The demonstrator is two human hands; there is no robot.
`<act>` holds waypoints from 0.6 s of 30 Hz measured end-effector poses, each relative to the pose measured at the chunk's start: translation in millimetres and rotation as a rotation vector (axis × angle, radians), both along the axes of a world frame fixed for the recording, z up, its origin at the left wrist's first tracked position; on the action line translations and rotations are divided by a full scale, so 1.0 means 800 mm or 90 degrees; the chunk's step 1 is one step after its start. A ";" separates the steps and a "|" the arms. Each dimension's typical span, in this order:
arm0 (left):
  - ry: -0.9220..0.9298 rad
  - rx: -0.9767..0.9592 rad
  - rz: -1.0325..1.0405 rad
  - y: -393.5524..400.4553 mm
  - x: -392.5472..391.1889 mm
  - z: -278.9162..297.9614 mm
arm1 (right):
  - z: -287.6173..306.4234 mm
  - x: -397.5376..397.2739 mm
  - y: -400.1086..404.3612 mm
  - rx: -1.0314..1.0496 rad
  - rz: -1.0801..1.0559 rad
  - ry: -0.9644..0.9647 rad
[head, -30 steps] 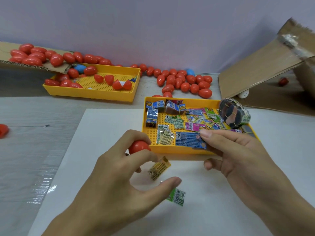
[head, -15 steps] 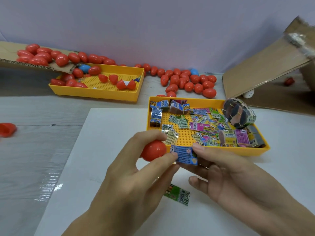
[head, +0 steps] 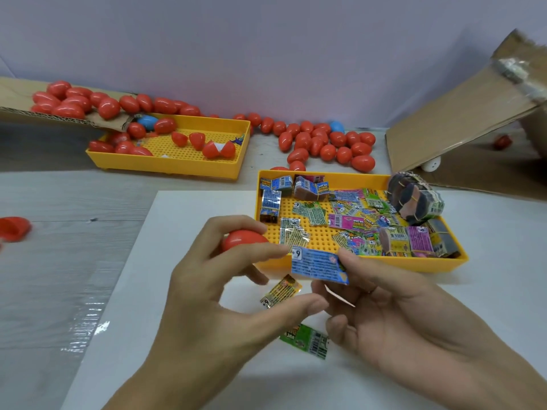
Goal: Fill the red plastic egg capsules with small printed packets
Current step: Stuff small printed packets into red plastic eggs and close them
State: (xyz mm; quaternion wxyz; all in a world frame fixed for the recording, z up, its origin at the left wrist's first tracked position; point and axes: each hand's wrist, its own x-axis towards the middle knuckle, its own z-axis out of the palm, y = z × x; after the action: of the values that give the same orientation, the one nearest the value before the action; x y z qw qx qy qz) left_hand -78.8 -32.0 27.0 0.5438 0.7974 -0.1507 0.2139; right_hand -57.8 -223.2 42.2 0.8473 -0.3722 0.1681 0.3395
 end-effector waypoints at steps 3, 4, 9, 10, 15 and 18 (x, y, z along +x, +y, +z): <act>0.090 -0.139 -0.051 -0.012 -0.003 -0.001 | -0.003 -0.002 0.005 -0.016 -0.006 -0.026; 0.105 -0.157 -0.057 -0.017 -0.005 -0.002 | -0.004 -0.004 0.007 -0.036 0.000 -0.047; 0.096 -0.144 -0.029 -0.020 -0.009 -0.005 | -0.005 -0.013 0.018 -0.221 0.031 -0.205; 0.083 -0.119 -0.022 -0.019 -0.008 -0.004 | -0.007 -0.015 0.018 -0.288 0.018 -0.257; -0.104 0.287 0.052 -0.003 -0.006 0.000 | -0.007 -0.018 0.006 -0.588 -0.061 -0.773; -0.170 0.417 0.049 0.000 -0.007 -0.001 | -0.008 -0.017 0.004 -0.683 0.002 -0.981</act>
State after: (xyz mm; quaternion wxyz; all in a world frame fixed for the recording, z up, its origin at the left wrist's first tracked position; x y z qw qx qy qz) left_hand -84.5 -32.0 25.9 0.2265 0.8994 -0.2512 0.2769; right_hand -71.3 -219.7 35.6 0.4397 -0.8355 -0.3060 -0.1222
